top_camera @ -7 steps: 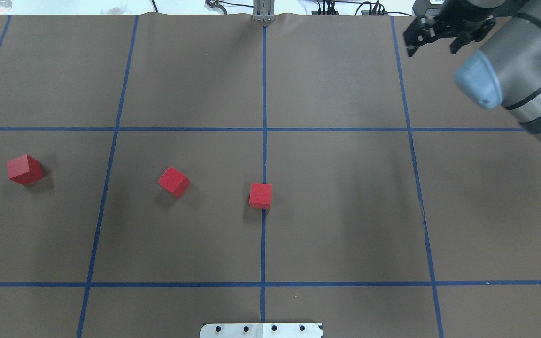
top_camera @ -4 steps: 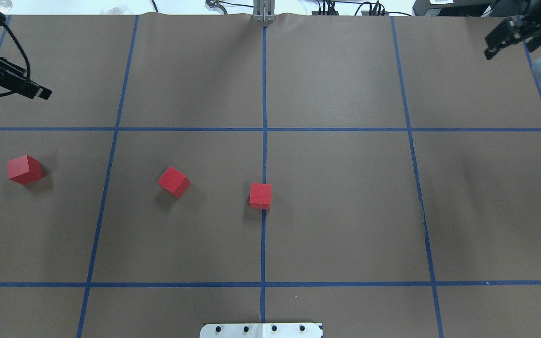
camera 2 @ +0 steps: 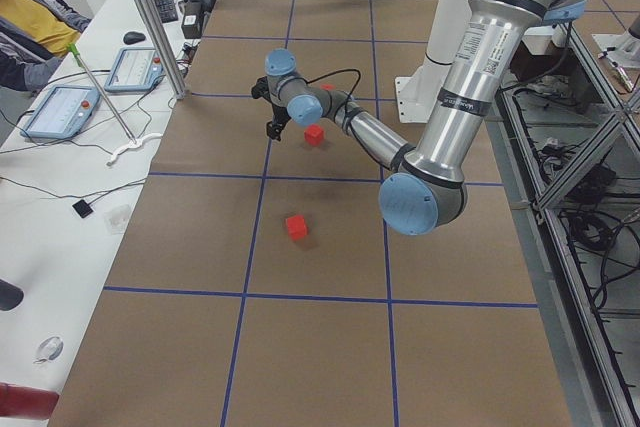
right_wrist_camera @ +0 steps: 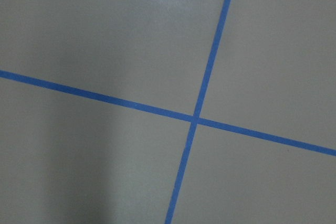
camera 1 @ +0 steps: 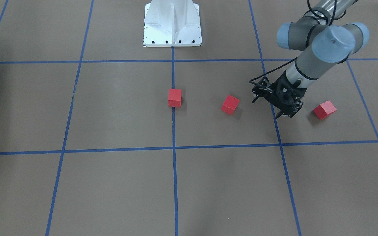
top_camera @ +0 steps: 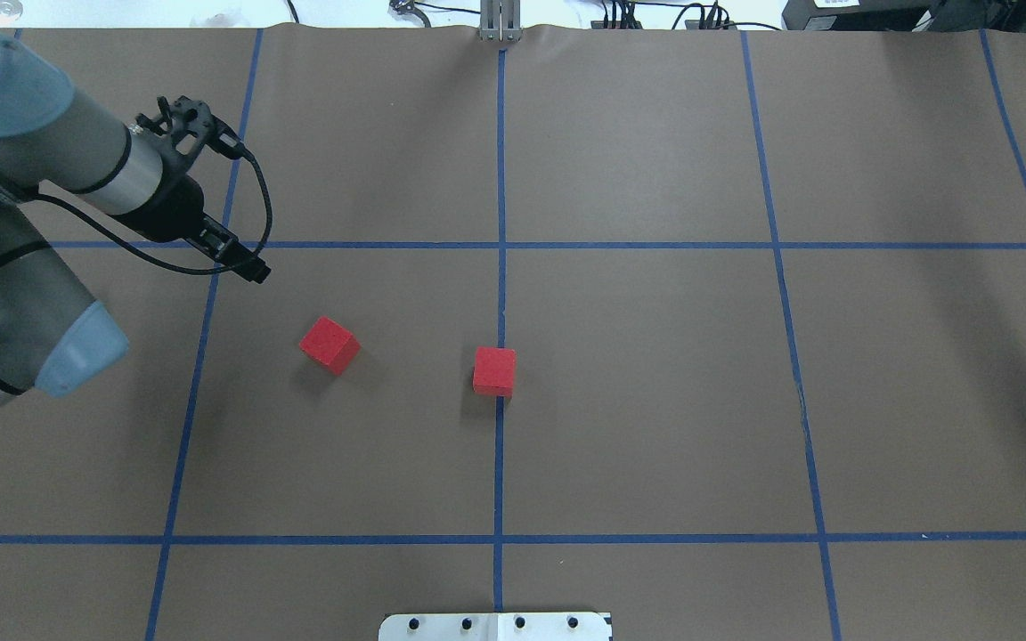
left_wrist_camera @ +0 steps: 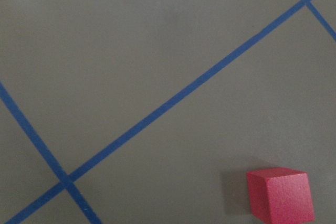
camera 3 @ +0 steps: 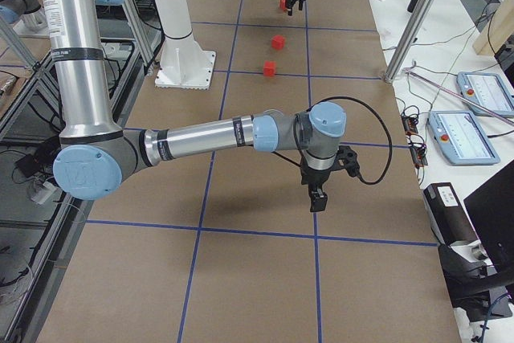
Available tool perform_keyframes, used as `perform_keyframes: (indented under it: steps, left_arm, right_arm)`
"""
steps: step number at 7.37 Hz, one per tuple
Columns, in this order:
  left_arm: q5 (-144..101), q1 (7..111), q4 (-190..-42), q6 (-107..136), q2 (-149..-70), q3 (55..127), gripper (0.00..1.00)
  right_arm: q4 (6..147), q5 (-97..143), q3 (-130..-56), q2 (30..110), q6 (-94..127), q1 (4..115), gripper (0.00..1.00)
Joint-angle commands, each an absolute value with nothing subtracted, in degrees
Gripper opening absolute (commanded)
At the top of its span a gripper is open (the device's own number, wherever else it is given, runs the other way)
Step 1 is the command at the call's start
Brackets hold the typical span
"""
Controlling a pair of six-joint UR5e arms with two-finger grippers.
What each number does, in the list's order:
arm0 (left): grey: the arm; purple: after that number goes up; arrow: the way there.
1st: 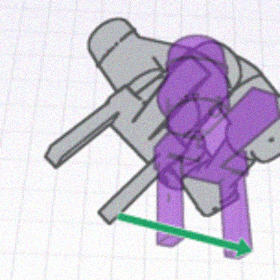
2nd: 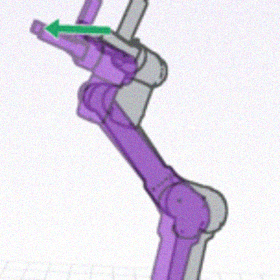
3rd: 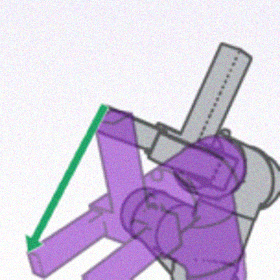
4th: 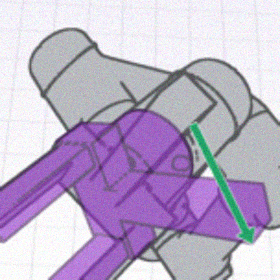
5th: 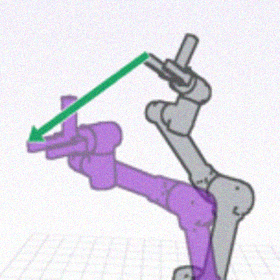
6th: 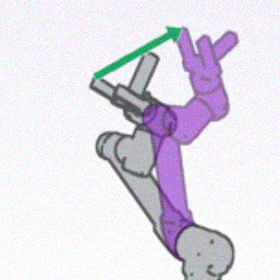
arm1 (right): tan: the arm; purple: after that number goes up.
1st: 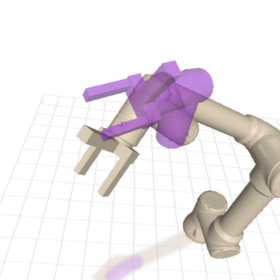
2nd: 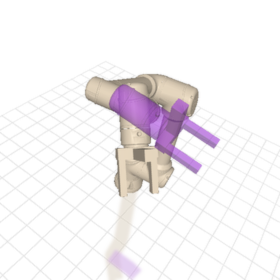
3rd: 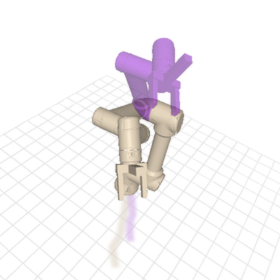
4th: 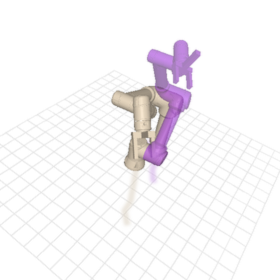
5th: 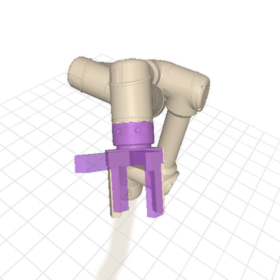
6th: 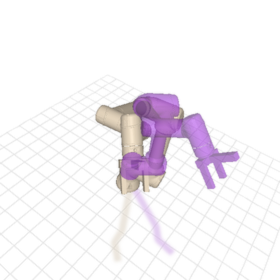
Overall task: Form red blocks into L shape at center
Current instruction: 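Lower the left gripper onto the red cube left of center and grasp it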
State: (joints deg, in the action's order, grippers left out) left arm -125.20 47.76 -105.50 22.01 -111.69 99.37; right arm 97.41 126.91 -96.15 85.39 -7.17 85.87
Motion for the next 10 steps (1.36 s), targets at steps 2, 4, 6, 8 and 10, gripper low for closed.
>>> perform_keyframes:
  steps: [2, 4, 6, 8, 10]
  left_arm:
    - [-121.91, 39.74, -100.5, 29.59, -116.25, 99.05, 1.0]
    - [-115.98, 36.05, -97.56, 30.93, -117.51, 98.79, 1.0]
    - [-114.87, 35.68, -97.56, 30.07, -117.34, 97.91, 1.0]
    - [-115.05, 35.6, -97.91, 29.97, -117.6, 96.16, 0.99]
    - [-115.14, 34.98, -98.09, 30.49, -118.03, 95.54, 0.99]
  right_arm:
    - [97.03, 126.83, -95.27, 87.71, -7.65, 86.4, 0.99]
    - [97.03, 126.83, -95.1, 87.71, -7.56, 86.4, 0.99]
    - [97.03, 126.91, -95.1, 87.63, -7.56, 86.4, 0.99]
    - [97.03, 126.91, -95.1, 87.45, -7.56, 86.31, 0.99]
    - [97.03, 126.91, -94.83, 87.45, -7.56, 86.31, 0.99]
